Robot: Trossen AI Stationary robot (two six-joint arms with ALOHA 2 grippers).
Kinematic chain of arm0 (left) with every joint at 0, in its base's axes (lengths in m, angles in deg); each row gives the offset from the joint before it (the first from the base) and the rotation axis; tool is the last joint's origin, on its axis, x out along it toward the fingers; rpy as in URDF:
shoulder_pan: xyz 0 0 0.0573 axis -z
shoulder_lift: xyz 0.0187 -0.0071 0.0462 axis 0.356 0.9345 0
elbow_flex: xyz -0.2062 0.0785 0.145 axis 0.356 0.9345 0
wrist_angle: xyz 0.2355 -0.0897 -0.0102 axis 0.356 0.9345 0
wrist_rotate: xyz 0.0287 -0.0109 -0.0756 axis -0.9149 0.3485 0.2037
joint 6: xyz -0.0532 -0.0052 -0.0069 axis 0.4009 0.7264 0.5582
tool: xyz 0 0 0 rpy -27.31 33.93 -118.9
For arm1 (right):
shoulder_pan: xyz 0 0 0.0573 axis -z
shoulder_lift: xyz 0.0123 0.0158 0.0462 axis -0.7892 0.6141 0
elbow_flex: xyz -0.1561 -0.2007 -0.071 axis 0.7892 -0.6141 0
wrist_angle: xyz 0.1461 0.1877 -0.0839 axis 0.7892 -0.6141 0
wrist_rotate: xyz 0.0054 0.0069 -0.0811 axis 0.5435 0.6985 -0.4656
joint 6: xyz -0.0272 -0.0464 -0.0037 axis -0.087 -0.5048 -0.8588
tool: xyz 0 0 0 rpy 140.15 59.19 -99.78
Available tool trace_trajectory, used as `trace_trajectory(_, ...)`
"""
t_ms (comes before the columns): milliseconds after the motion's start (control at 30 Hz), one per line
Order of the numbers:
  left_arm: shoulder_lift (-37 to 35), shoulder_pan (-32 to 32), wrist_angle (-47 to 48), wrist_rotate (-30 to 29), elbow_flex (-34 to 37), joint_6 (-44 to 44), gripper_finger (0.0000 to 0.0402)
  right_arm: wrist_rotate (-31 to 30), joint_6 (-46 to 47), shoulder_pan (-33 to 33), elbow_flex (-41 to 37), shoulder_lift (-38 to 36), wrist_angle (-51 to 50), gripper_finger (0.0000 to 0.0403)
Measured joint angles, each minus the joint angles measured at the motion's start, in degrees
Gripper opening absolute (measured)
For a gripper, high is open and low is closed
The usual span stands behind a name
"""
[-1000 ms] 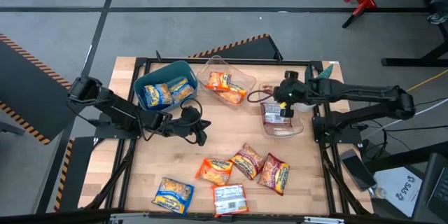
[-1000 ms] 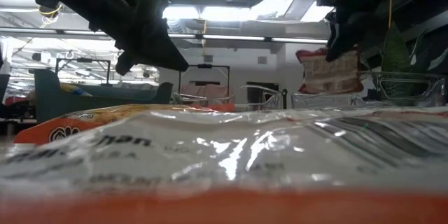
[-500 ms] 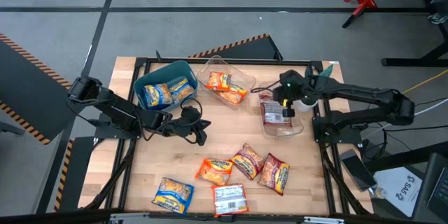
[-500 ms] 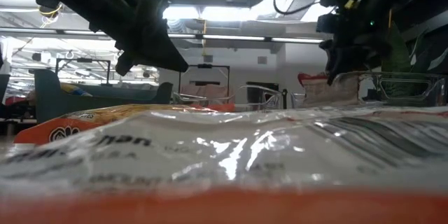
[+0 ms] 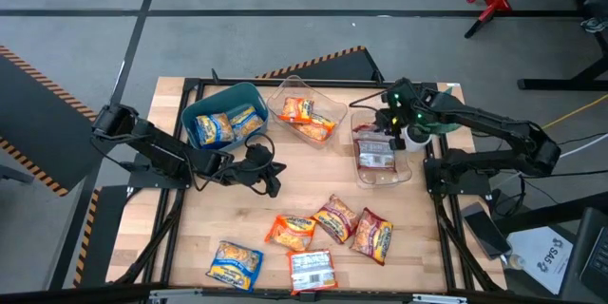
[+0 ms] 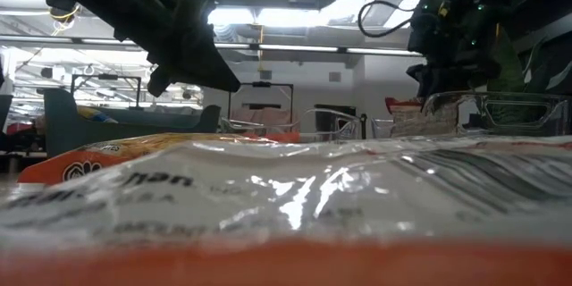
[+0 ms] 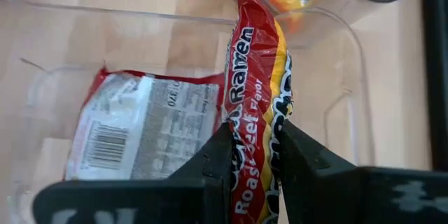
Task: Sort Maruchan noodles
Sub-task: Put the red noodle pack into the right transparent bin
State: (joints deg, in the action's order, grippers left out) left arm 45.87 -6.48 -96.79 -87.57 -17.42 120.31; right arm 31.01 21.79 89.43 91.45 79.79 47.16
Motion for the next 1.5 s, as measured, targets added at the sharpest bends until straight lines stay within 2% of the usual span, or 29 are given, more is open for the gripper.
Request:
trace_trajectory(133, 0.0, 0.0, 0.0, 0.0, 0.0, 0.1, 0.0000, 2.0, 0.0, -0.2, 0.0, 1.7, 0.3, 0.0066)
trace_trajectory(267, 0.0, 0.0, 0.0, 0.0, 0.0, 0.1, 0.0000, 1.5, 0.4, -0.1, 0.0, 2.9, 1.6, 0.0094)
trace_trajectory(567, 0.0, 0.0, 0.0, 0.0, 0.0, 0.1, 0.0000, -8.3, 0.5, -0.1, 1.1, 3.2, 1.7, 0.0209)
trace_trajectory(700, 0.0, 0.0, 0.0, 0.0, 0.0, 0.1, 0.0000, -14.8, 0.8, -0.1, 3.3, 3.2, 2.1, 0.0225)
trace_trajectory(900, 0.0, 0.0, 0.0, 0.0, 0.0, 0.1, 0.0000, -17.1, 3.5, -0.2, 7.8, 3.2, 2.5, 0.0227)
trace_trajectory(1000, 0.0, 0.0, 0.0, 0.5, 0.0, 0.7, 0.0000, -14.6, 9.9, -0.2, 11.5, 3.2, 1.7, 0.0227)
trace_trajectory(1067, 0.0, 0.0, -0.2, 1.5, 0.0, 1.0, 0.0000, -7.8, 17.3, -0.2, 14.8, 3.2, -0.1, 0.0227)
trace_trajectory(1133, 0.0, 0.0, -1.3, 3.4, 0.0, 0.2, 0.0000, 1.8, 24.6, -0.3, 17.6, 3.2, -1.5, 0.0227)
trace_trajectory(1200, 0.0, 0.0, -4.1, 6.4, 0.0, -2.9, 0.0000, 10.0, 32.0, -2.3, 19.5, 3.2, -1.4, 0.0227)
trace_trajectory(1267, 0.0, 0.0, -7.5, 10.1, 0.0, -7.2, 0.0000, 13.1, 37.6, -6.4, 20.8, 3.2, -1.2, 0.0227)
trace_trajectory(1367, 0.0, -0.6, -10.8, 13.4, -0.1, -10.5, 0.0000, 11.1, 42.6, -16.1, 21.5, 3.2, -1.1, 0.0227)
trace_trajectory(1500, 0.0, -3.3, -12.4, 19.0, -0.1, -12.1, 0.0000, 2.8, 51.6, -31.3, 21.5, 3.2, -1.5, 0.0227)
